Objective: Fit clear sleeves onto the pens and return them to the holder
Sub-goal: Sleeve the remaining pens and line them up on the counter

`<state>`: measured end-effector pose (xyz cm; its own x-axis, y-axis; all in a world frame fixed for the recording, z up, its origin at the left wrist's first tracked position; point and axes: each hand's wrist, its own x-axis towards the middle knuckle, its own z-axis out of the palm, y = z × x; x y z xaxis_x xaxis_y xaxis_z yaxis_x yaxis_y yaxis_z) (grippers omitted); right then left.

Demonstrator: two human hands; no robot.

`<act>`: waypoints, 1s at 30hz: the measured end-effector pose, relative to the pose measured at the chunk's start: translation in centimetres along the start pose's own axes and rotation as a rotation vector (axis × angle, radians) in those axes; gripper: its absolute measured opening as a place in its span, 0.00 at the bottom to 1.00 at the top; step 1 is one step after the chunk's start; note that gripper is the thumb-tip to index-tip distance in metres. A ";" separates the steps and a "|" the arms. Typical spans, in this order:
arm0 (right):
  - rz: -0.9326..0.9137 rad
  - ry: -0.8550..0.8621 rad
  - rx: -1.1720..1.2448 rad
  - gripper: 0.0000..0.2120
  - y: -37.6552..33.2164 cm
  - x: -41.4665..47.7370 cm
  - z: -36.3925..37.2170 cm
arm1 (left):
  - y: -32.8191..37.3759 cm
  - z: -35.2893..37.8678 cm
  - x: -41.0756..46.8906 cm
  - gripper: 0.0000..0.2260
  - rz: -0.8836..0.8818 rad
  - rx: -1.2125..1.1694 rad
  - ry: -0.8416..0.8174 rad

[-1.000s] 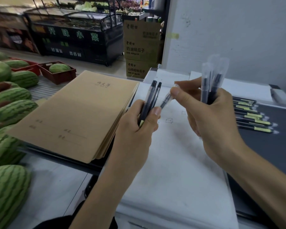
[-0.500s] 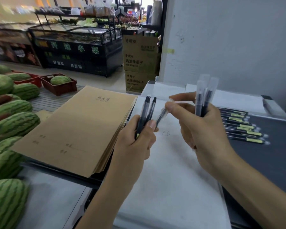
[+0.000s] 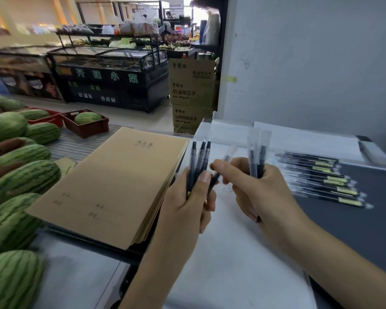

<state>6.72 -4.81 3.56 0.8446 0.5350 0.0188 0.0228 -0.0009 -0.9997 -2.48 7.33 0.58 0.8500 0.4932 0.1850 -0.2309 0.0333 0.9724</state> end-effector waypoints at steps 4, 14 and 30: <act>-0.057 0.132 -0.012 0.16 -0.2 0.1 0.0 | 0.2 0.2 0.2 0.12 0.049 -0.025 0.036; -0.112 0.256 0.168 0.26 -1.1 1.3 -1.7 | -0.4 0.0 0.5 0.13 0.078 -0.082 0.121; -0.235 0.268 -0.016 0.23 0.4 0.9 0.1 | 0.3 -1.5 0.4 0.13 0.066 -0.363 0.295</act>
<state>7.40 -4.26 3.21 0.9254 0.2819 0.2535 0.2401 0.0819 -0.9673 -2.90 8.81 0.72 0.6695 0.7286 0.1449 -0.4751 0.2701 0.8375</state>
